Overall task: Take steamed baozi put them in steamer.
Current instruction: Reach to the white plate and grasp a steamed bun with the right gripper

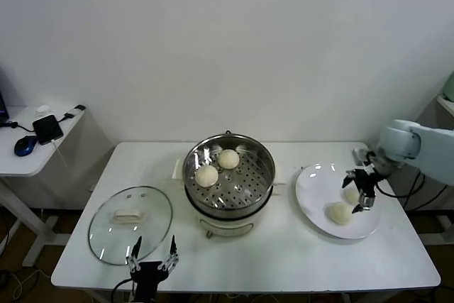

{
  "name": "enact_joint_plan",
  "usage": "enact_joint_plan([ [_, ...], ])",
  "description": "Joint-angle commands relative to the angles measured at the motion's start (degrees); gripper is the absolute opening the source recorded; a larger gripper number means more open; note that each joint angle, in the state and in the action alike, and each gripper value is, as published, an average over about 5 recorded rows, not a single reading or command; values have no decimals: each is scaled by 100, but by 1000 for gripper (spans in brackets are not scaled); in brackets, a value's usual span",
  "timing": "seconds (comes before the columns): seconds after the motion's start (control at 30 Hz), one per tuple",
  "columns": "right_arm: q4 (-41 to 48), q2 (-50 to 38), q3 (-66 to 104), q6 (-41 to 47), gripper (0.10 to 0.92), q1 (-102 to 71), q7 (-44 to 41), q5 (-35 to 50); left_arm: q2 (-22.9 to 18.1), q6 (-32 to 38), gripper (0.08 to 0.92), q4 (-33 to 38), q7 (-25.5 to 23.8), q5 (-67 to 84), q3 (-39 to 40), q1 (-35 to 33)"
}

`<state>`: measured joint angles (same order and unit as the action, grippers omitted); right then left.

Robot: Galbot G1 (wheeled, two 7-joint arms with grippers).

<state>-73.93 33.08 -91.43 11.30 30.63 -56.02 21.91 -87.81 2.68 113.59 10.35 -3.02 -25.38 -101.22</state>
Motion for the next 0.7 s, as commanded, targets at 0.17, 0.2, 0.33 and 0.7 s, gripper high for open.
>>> enact_joint_plan([
  [0.17, 484, 63, 1444, 284, 823, -1748, 365, -641, 19, 5, 823, -3, -1, 9, -37, -19],
  [0.2, 531, 111, 1516, 297, 823, -1803, 395, -649, 24, 6, 823, -5, 0, 11, -45, -21],
  [0.33, 686, 284, 1742, 326, 823, -1944, 485, -654, 43, 11, 823, -13, 3, 15, -57, -28],
  [0.7, 783, 419, 1817, 329, 793, -1988, 475, -730, 26, 16, 823, -7, 7, 1, -25, -42],
])
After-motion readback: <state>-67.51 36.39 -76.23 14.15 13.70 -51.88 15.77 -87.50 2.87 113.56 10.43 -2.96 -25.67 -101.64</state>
